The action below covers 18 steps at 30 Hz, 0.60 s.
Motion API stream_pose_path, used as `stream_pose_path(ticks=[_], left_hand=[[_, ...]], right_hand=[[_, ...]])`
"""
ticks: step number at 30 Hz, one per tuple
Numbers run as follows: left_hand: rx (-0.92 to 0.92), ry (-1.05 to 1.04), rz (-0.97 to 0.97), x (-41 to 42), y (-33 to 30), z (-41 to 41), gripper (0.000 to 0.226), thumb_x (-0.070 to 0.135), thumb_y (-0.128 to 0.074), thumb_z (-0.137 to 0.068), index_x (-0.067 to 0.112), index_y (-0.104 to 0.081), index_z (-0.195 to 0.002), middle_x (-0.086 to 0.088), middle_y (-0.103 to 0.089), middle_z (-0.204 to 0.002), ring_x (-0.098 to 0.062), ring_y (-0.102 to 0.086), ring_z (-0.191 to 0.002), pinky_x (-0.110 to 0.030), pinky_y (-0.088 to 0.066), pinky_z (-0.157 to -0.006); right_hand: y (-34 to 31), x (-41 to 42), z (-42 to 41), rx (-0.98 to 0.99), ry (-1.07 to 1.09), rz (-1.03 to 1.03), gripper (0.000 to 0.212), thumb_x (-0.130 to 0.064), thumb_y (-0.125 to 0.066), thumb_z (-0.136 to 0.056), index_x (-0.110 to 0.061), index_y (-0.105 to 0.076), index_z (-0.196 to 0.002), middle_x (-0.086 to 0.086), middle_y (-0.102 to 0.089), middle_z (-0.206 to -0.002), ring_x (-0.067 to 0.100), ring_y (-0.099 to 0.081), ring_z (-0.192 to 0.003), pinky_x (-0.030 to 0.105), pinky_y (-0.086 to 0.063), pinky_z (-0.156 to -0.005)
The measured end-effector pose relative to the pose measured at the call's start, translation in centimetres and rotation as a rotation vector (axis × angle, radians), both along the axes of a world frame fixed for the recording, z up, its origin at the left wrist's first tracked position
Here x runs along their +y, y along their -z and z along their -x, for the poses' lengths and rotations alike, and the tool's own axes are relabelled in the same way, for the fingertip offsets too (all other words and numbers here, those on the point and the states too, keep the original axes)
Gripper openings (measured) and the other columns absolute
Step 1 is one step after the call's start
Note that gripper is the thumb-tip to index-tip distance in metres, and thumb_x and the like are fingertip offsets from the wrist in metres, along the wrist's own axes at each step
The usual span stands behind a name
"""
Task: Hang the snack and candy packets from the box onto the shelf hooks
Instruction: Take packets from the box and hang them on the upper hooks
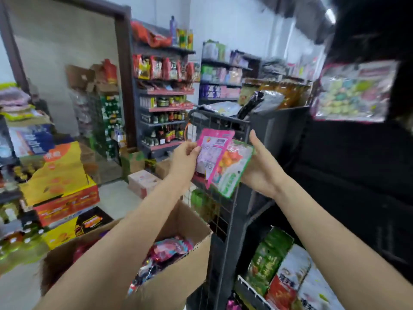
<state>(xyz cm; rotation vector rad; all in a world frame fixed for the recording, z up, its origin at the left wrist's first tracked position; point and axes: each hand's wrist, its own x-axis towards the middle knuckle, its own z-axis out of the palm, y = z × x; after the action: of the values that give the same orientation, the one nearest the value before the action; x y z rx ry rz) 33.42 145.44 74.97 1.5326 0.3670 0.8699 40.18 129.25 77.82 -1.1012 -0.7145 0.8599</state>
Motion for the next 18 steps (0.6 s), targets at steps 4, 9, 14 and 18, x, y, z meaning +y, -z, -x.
stream_pose_path(ticks=[4, 9, 14, 18], left_hand=[[-0.117, 0.157, 0.268, -6.2, -5.8, -4.4, 0.024, 0.007, -0.045, -0.098, 0.013, -0.051, -0.076, -0.007, -0.053, -0.075, -0.022, -0.05, -0.067, -0.035, -0.045, -0.063], [-0.136, 0.198, 0.134, -12.7, -11.5, -7.7, 0.015, 0.016, -0.042, -0.1, 0.01, -0.055, -0.094, -0.008, -0.059, -0.09, -0.021, -0.057, -0.08, -0.037, -0.049, -0.078], [-0.181, 0.055, -0.071, -13.7, -13.6, -8.2, 0.009, 0.015, -0.043, -0.099, 0.012, -0.052, -0.098, -0.002, -0.057, -0.095, -0.018, -0.053, -0.089, -0.03, -0.043, -0.079], [-0.156, -0.053, -0.182, -14.4, -14.5, -7.6, 0.01, 0.013, -0.043, -0.099, 0.011, -0.05, -0.094, 0.001, -0.052, -0.087, -0.017, -0.048, -0.084, -0.027, -0.034, -0.074]], right_hand=[[-3.2, -4.8, 0.7, -0.224, 0.313, -0.12, 0.038, -0.022, -0.058, -0.088, -0.012, -0.054, -0.125, 0.007, -0.068, -0.116, 0.024, -0.067, -0.101, 0.037, -0.056, -0.081], [-8.1, -10.7, -1.1, -0.704, 0.997, 0.001, 0.016, -0.021, -0.067, -0.087, -0.011, -0.066, -0.099, 0.006, -0.071, -0.097, 0.02, -0.067, -0.091, 0.039, -0.054, -0.086], [-13.3, -15.7, -2.9, -1.106, 1.301, 0.234, 0.02, -0.031, -0.075, -0.078, -0.012, -0.07, -0.08, 0.003, -0.069, -0.072, 0.022, -0.064, -0.067, 0.038, -0.049, -0.062], [-16.3, -16.5, -4.3, -1.164, 1.274, 0.38, 0.023, -0.028, -0.081, -0.072, -0.015, -0.063, -0.068, -0.004, -0.06, -0.059, 0.011, -0.059, -0.051, 0.021, -0.044, -0.045]])
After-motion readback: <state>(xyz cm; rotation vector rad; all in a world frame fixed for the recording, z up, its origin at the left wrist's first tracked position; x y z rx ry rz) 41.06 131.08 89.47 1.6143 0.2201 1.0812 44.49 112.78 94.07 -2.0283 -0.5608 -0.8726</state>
